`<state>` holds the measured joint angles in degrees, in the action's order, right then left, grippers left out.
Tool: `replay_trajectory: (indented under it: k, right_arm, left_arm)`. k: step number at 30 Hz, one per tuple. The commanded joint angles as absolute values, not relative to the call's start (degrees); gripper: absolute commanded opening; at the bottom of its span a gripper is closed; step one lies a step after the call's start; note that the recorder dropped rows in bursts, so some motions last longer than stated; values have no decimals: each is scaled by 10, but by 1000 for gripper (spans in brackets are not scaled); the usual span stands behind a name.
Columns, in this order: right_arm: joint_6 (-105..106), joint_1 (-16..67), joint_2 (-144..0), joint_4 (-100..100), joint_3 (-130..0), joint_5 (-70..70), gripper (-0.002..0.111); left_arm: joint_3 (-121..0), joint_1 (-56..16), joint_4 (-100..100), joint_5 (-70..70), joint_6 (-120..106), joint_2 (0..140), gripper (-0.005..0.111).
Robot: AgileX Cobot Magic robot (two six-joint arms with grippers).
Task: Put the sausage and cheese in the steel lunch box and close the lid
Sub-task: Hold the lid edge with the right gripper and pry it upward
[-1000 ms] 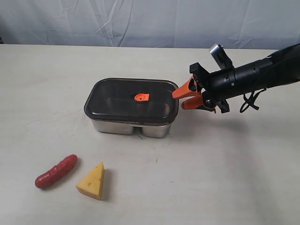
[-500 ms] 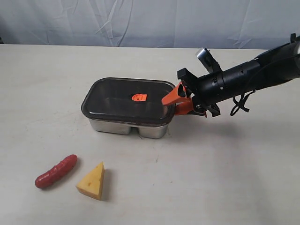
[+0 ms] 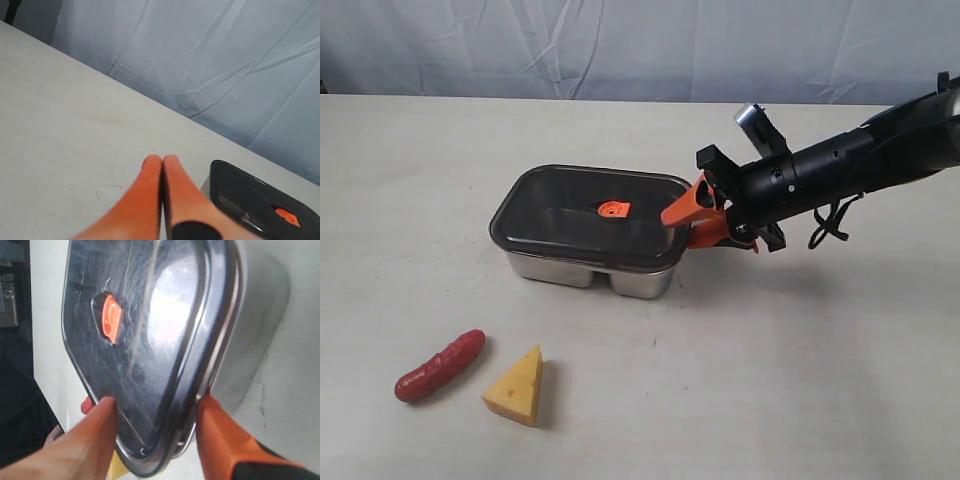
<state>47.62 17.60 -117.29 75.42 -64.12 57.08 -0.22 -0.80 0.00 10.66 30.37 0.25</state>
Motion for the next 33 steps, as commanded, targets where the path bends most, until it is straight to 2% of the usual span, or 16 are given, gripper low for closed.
replay_trajectory:
  k: [1, 21, 33]
  right_arm:
    - [479, 180, -1169, 770, -643, 591, 47]
    - [480, 180, -1169, 830, -643, 632, 47]
    - [505, 191, -1169, 826, -643, 537, 47]
  left_arm:
    - [0, -12, 0, 110, 304, 0, 0]
    - [0, -12, 0, 111, 304, 0, 0]
    - [0, -12, 0, 111, 304, 0, 0]
